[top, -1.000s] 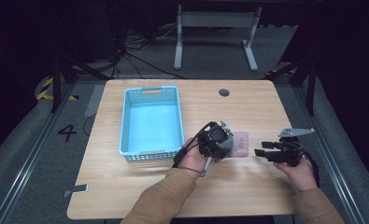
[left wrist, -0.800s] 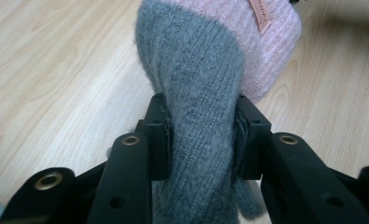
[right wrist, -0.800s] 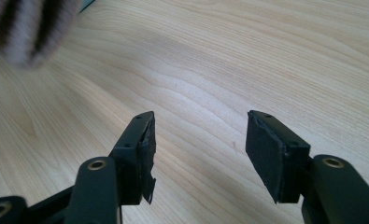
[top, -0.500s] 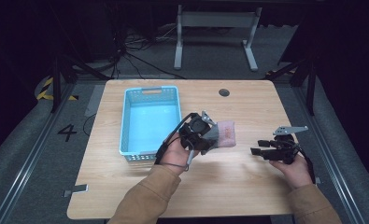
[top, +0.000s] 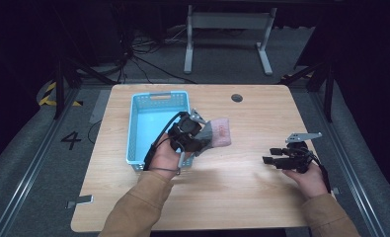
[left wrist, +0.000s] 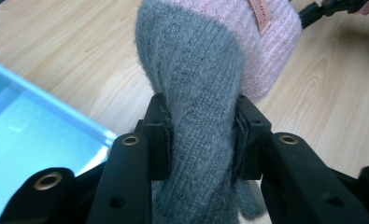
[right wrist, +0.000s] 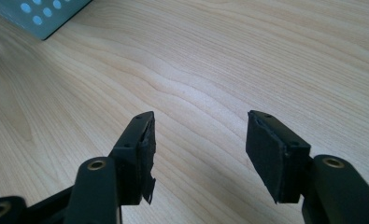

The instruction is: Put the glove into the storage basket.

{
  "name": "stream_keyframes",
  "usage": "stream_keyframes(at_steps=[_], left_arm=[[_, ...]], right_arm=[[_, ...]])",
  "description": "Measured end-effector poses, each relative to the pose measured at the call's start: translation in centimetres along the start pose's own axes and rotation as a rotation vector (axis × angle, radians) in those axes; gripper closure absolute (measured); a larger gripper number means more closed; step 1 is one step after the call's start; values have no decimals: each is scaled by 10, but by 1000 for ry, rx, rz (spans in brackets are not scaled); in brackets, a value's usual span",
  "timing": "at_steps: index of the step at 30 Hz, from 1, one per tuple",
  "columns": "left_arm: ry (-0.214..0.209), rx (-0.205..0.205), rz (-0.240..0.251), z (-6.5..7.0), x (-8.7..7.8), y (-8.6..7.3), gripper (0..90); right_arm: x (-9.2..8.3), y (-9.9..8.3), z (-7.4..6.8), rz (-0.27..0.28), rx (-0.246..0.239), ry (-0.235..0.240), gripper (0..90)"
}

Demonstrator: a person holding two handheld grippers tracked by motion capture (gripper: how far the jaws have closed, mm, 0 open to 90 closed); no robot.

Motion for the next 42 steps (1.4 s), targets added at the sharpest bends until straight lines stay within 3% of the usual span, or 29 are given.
stream_keyframes(at_steps=[11,21,26,33,42], left_arm=[[45,-46,25,-34,-24,-20,643],[67,-71,17,-58,-32,-34,642],[83,-95,7,-71,-33,-40,641],[98,-134,-44,-91,-26,-53,641],[105,-182,-63,-107,-18,-63,643]], right_arm=[[-6,-4,-1,15,32,18,432],[-6,-11,0,1,31,-3,433],[-8,-13,0,3,41,4,433],[-10,-16,0,3,42,-5,433],[-12,-19,0,-3,47,-16,432]])
Point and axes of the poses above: each handheld gripper's, and its own axes: x roughly forward along the jaws, y roughly out of its top, z roughly to its right, the point moved 2 cm from there along x, roughly forward along the jaws, and after that the axes turned 4 degrees about -y, right-handed, at the moved point
